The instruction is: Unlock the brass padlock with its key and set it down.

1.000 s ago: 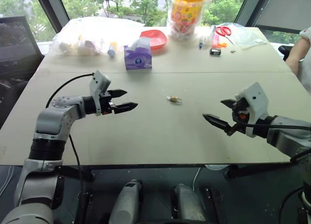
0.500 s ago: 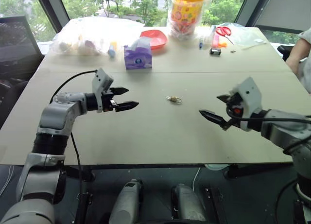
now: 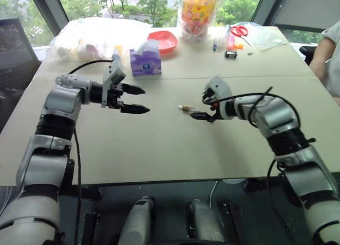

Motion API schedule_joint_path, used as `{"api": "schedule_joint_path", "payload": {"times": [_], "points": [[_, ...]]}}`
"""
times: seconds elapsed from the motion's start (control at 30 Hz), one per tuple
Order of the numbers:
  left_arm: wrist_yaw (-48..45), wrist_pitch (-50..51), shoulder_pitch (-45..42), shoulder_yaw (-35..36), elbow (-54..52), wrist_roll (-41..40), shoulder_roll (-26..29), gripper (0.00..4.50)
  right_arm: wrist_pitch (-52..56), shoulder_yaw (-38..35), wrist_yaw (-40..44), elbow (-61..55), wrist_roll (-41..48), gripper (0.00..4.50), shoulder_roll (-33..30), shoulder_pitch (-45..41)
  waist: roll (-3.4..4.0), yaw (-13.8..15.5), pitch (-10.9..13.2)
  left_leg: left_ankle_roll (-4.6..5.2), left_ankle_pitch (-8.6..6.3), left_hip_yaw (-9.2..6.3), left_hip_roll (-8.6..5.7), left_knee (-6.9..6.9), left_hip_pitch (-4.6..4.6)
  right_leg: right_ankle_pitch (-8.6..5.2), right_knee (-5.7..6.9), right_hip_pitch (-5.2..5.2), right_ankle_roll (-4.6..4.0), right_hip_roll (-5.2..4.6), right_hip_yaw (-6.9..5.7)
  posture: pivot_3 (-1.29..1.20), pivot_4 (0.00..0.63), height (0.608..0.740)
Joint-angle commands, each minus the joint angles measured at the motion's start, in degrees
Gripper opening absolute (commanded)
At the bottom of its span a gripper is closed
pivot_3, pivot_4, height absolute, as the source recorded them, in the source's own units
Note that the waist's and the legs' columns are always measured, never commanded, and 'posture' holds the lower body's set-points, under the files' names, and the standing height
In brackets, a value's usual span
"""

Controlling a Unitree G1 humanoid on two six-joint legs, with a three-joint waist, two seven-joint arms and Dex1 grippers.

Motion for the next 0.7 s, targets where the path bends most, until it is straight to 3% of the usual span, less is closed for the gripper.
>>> {"api": "schedule_joint_path", "payload": {"times": [0.03, 0.33, 0.63, 0.7], "points": [[1.12, 0.46, -0.14, 2.81, -2.53, -1.0, 0.32, 4.5, -9.48, 1.19, 3.76, 10.2, -5.37, 4.48, 2.29, -4.26, 0.0, 0.0, 0.0, 0.0, 0.0, -0.01, 0.02, 0.02, 0.01, 0.0, 0.06, -0.01, 0.01, 0.01, 0.0, 0.0, 0.15, 0.74], [6.72, 7.44, 11.07, 6.15, -16.99, -4.04, 0.93, 4.5, -26.55, 2.18, 7.81, 37.4, -15.86, 4.48, 11.94, -13.78, 0.01, -1.43, 0.0, -0.13, 0.08, -0.01, 0.08, 0.03, 0.3, 0.01, 0.47, -0.02, 0.01, 0.09, 0.11, 0.0, 0.15, 0.74], [10.12, 11.25, 15.06, 7.59, -23.07, -6.01, 2.17, 4.5, -36.36, 0.01, 8.58, 46.16, -21.46, 4.48, 16.32, -16.2, 0.01, -1.82, 0.0, -0.32, 0.17, -0.07, 0.21, -0.02, 0.81, 0.0, 0.74, 0.3, -0.02, 0.2, 0.16, 0.0, 0.15, 0.74], [10.45, 11.64, 15.3, 7.71, -23.43, -6.22, 2.49, 4.5, -38.47, -0.24, 9.06, 46.78, -22.51, 3.95, 16.99, -16.28, 0.01, -1.86, 0.0, -0.35, 0.19, -0.07, 0.24, -0.02, 0.82, 0.01, 0.77, 0.29, -0.03, 0.22, 0.16, 0.0, 0.15, 0.74]]}}
